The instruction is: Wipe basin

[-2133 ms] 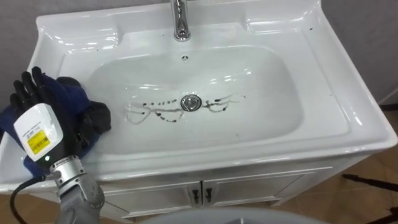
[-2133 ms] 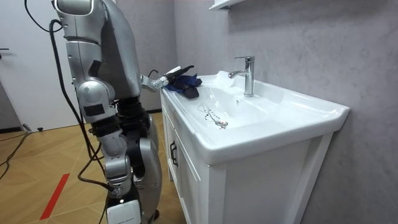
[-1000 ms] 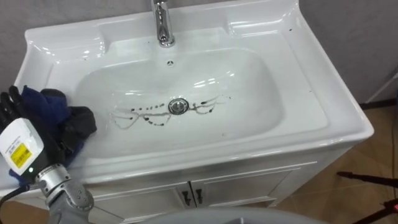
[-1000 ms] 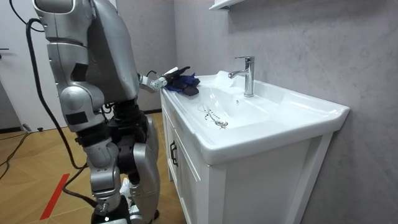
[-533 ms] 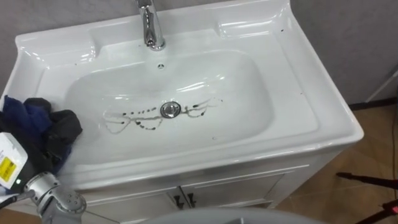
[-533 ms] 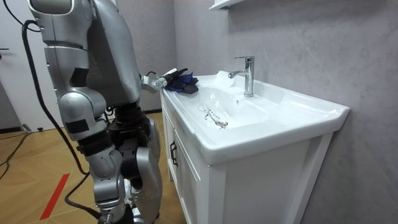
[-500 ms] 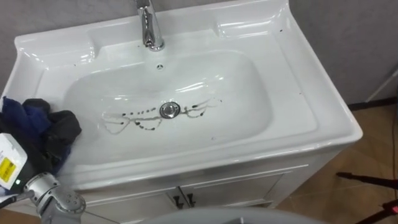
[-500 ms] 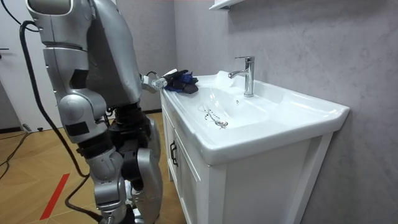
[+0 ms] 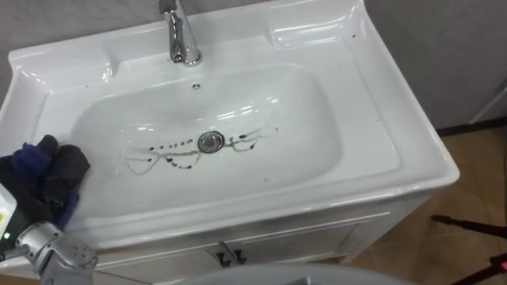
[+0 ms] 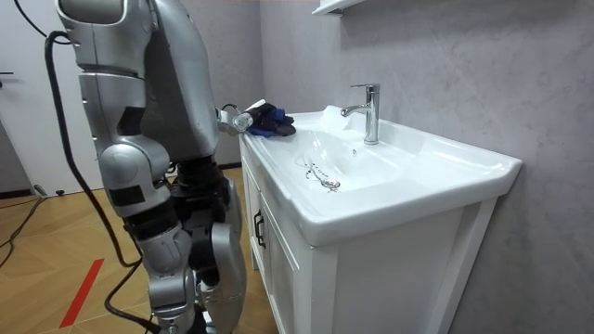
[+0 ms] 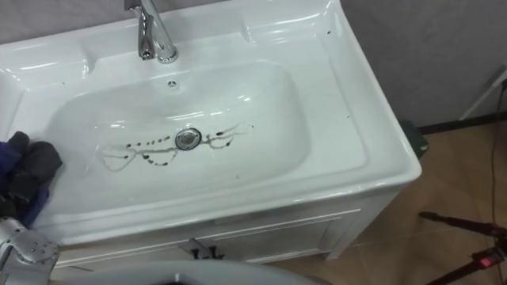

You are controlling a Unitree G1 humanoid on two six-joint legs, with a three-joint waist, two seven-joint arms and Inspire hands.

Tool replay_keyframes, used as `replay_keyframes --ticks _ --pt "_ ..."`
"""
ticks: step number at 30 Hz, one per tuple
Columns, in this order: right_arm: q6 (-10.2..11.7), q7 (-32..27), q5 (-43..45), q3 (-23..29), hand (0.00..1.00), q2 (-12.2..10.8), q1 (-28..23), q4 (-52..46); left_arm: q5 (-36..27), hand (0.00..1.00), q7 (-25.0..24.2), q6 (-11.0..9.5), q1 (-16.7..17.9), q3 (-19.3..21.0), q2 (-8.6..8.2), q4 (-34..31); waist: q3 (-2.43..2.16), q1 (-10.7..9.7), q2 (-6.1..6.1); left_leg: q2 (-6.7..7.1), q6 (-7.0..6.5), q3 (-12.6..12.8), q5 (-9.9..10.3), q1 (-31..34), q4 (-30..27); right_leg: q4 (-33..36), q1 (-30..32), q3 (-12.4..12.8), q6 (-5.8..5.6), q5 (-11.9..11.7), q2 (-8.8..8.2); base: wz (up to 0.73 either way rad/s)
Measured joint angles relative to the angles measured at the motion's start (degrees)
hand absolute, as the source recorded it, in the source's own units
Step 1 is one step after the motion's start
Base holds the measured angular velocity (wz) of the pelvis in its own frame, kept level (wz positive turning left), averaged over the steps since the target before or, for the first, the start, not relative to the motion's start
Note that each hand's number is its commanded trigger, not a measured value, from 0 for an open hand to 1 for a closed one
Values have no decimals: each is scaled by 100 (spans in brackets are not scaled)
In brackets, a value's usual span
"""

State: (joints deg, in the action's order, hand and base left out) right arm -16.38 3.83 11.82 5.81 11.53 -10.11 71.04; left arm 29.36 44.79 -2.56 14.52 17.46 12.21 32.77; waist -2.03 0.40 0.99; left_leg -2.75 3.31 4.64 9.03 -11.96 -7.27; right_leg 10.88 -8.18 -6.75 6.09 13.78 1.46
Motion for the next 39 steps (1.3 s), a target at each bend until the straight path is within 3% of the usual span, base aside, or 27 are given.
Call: replay_keyframes --ticks 12,14,18,21,23,27,33,35,39 --pt "15 -8 -93 -14 0 -2 116 3 -9 100 4 14 -21 113 -27 -1 38 -3 55 -3 1 29 1 -30 66 -28 -7 27 0 1 6 0" --pt "27 -57 -160 -24 0 -3 138 8 -10 100 17 127 -120 109 -48 -12 69 -14 80 0 0 8 2 -14 68 -27 2 3 -3 2 0 6" --pt "39 -137 -408 -100 0 -7 148 8 -3 100 15 368 -279 86 -94 -144 83 -22 70 5 -1 -10 2 104 54 -19 77 -105 -14 8 -12 16" --pt "99 -132 -403 -267 0 -10 161 11 22 100 -96 564 -312 85 -132 -521 108 -26 35 4 -1 -7 3 178 51 -22 133 -155 -15 7 -15 10" --pt "161 -119 -424 -342 0 -35 111 37 180 100 -321 882 -303 102 -213 -1075 142 -17 -11 4 -5 -24 9 239 37 -26 165 -203 -18 5 -18 13" --pt "271 -122 -458 -344 0 -104 109 -53 288 100 -459 1084 -276 72 -271 -1783 215 2 -65 4 -6 -33 9 279 37 -23 187 -227 -22 3 -21 4" --pt "517 -204 -476 -345 0 -132 132 -142 563 100 -407 1073 -272 -108 -288 -3247 215 -37 -100 15 -24 -96 41 445 -28 -24 263 -259 -63 -49 -50 4" --pt "588 -241 -476 -345 0 -130 134 -202 798 100 -253 942 -273 -166 -287 -3660 206 -46 -30 37 -35 -98 55 412 -32 -35 234 -194 -107 -76 -67 -2" --pt "717 -237 -489 -345 0 -127 115 -193 1054 100 -219 847 -273 -184 -287 -3843 218 -65 90 101 -36 -95 55 349 -34 -38 173 -166 -143 -97 -131 -1"
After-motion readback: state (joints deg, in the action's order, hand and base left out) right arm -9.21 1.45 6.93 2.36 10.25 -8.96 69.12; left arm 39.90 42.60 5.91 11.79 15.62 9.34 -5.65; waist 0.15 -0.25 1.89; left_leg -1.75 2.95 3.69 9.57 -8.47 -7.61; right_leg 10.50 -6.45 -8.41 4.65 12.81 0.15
